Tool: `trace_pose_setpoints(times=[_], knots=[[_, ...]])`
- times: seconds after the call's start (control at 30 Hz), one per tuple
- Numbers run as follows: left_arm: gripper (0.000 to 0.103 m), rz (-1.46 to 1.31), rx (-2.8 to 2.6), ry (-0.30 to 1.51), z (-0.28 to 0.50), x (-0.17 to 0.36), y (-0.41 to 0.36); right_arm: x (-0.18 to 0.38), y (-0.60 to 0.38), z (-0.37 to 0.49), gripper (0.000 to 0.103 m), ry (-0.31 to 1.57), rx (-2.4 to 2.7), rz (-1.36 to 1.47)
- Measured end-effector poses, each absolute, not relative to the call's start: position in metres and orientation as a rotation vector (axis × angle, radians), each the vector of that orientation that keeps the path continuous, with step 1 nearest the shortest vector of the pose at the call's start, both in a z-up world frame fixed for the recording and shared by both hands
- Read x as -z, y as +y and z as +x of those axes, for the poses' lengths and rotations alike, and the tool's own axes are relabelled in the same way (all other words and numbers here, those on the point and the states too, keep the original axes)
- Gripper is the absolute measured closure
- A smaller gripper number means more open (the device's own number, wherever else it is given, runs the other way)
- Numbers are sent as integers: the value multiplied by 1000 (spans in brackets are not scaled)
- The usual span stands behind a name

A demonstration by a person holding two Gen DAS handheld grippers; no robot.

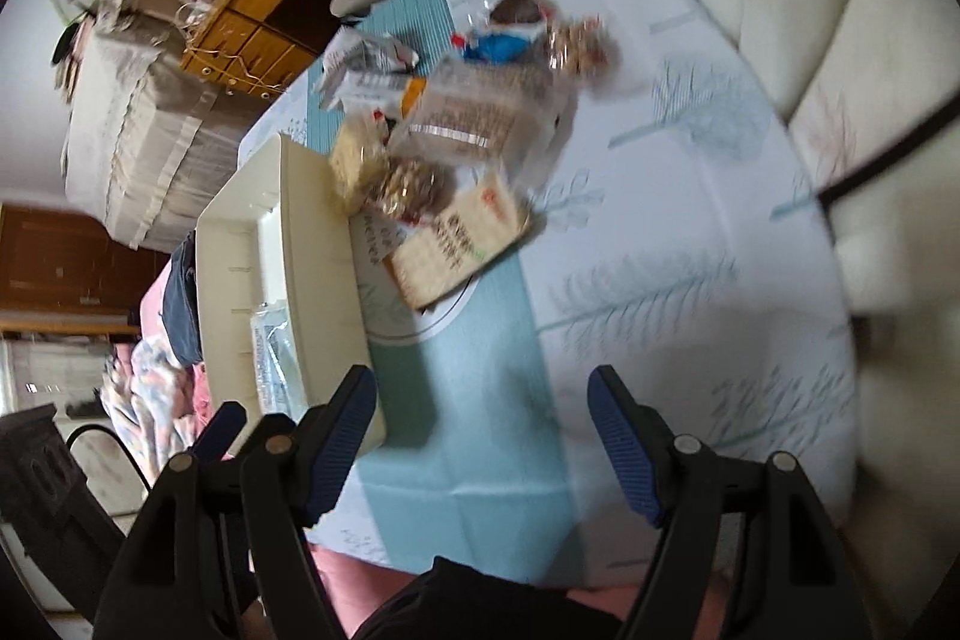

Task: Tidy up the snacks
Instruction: 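Withdraw both tools from the tray toward the remaining snack pile, then grasp the beige biscuit packet with the left tool while the right tool grasps the large clear printed bag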

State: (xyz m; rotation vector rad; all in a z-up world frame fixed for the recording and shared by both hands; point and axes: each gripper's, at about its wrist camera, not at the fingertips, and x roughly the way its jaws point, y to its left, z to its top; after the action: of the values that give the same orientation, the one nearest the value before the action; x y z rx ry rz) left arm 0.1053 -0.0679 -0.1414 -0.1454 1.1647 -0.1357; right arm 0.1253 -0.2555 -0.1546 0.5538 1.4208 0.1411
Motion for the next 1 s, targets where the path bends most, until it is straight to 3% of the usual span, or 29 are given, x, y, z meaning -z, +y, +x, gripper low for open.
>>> trace_pose_setpoints(times=[0.4,0.67,1.0], knots=[[20,-204,37,1266,140,173,-95,153,-281,158,29,1314,-210,314],[13,-294,-31,1318,172,204,-100,164,-279,189,19,1255,-347,204],[12,-106,5,1315,204,229,-107,181,-266,227,17,1178,-510,66]])
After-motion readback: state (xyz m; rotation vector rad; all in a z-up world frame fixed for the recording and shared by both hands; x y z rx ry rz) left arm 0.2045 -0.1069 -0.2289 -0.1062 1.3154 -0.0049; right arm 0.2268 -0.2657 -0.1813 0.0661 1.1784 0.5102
